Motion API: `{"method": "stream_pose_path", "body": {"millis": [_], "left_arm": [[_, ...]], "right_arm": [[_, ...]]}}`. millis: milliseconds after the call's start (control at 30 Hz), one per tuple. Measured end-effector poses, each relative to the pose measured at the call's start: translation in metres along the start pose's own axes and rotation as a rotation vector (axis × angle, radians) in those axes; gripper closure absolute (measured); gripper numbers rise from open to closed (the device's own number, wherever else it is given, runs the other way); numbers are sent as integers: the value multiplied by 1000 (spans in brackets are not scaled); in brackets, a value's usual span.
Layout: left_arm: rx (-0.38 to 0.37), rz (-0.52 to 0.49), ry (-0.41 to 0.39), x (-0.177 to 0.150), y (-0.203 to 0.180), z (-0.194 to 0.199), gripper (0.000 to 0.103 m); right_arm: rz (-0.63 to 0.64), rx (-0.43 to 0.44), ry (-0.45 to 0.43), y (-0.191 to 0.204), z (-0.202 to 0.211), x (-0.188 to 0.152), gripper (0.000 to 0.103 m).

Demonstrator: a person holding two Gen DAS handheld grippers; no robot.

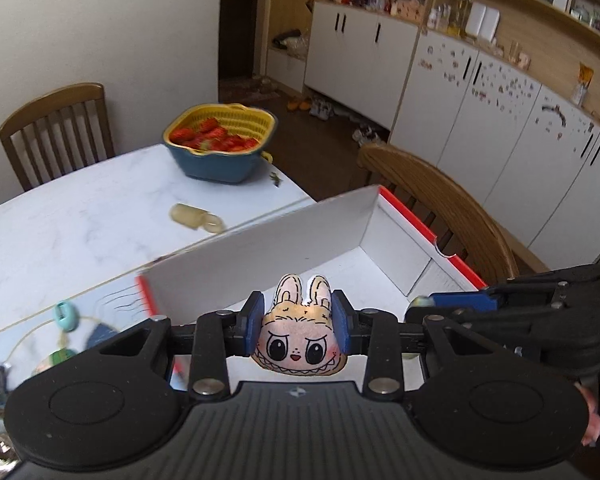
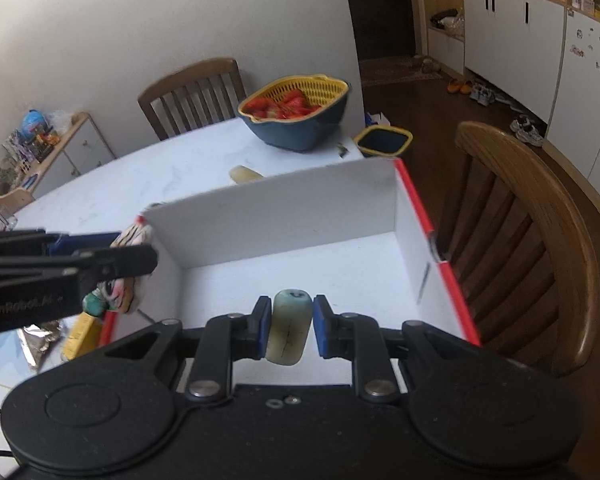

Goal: Organize objects
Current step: 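Carry the rabbit charm in left tool while right tool carries the green bar into the shoebox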

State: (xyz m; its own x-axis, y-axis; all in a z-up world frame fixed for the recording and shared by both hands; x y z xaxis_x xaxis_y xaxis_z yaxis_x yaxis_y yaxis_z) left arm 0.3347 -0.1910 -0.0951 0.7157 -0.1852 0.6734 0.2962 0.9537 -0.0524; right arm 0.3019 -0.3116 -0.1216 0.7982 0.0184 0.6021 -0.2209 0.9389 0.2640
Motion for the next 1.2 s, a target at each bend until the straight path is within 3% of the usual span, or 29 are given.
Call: {"method": "stream_pose_path", "body": {"millis": [167,533,1200], "left_arm": [[-1,-11,69,6,-22,-42,68],[29,-9,201,3,-41,-122,68],[57,-7,325,-15,-43,-180,66]], "right_arm": [[45,-17,28,-18,-13,1,83],[146,44,197,-25,-53,-15,83],[214,23,280,-31,-88,-16,83]]}}
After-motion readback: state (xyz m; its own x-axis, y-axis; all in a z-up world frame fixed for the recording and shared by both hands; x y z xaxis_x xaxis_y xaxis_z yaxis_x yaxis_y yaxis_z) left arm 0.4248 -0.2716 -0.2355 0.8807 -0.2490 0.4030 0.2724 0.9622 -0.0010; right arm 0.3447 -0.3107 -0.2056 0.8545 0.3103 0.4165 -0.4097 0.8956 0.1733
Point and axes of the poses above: each gripper's, at about its wrist camera, not at the fingertips, and z roughly against the way its jaws point, y to its left, x to its top, the point moved 9 cm from there along -z, roughly the way its jaws point, and after that the axes turned 3 degrees about x, right-handed, at the moved point
